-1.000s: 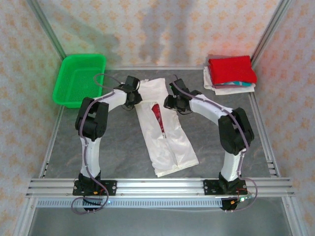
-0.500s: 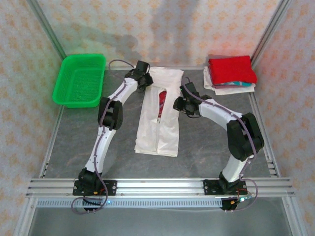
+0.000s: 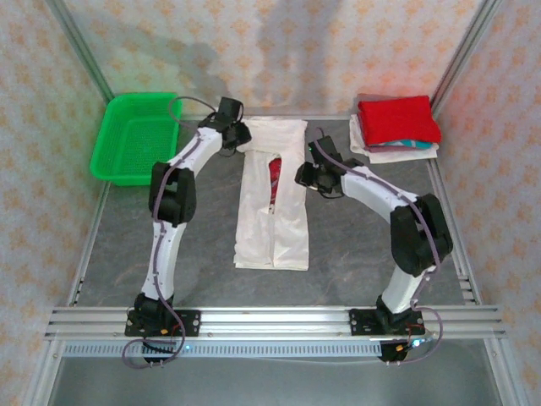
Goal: Fold and stack the t-shirts
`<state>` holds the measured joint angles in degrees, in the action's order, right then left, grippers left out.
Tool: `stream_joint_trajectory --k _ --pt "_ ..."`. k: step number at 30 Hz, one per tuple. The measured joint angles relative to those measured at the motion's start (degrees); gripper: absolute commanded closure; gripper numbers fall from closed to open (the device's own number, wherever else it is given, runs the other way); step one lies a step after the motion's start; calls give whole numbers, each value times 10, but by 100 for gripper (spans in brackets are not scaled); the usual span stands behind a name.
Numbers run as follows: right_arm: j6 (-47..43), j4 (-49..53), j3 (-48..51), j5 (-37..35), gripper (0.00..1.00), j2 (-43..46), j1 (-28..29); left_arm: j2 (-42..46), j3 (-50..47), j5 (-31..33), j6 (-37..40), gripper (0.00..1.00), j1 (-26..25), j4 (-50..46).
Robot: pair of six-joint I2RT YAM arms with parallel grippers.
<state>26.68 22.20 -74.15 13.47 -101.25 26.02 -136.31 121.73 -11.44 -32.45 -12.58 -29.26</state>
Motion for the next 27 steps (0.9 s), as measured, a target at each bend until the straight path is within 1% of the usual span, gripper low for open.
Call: stream_joint_trajectory --k 3,9,11,13,15,20,22,27 --pt "-3 2 -31 4 63 -36 0 116 -92 -1 1 67 0 28" --pt "-10 21 -112 5 76 -130 0 396 -369 3 0 65 -6 137" --pt "-11 31 -138 4 82 -158 0 458 -447 12 -2 65 -16 161" --pt "-14 39 -163 3 86 -185 0 500 -520 14 -5 65 -28 180" --pt "-14 47 -189 0 86 -210 0 527 -600 14 -6 65 -39 199" --pt "-14 56 -242 -5 86 -263 0 584 -755 16 -7 59 -37 199" --pt "-14 64 -263 -10 86 -283 0 616 -787 15 -7 49 -37 190" --pt "-14 77 -316 -23 86 -318 -5 690 -839 -8 -24 48 -37 184"
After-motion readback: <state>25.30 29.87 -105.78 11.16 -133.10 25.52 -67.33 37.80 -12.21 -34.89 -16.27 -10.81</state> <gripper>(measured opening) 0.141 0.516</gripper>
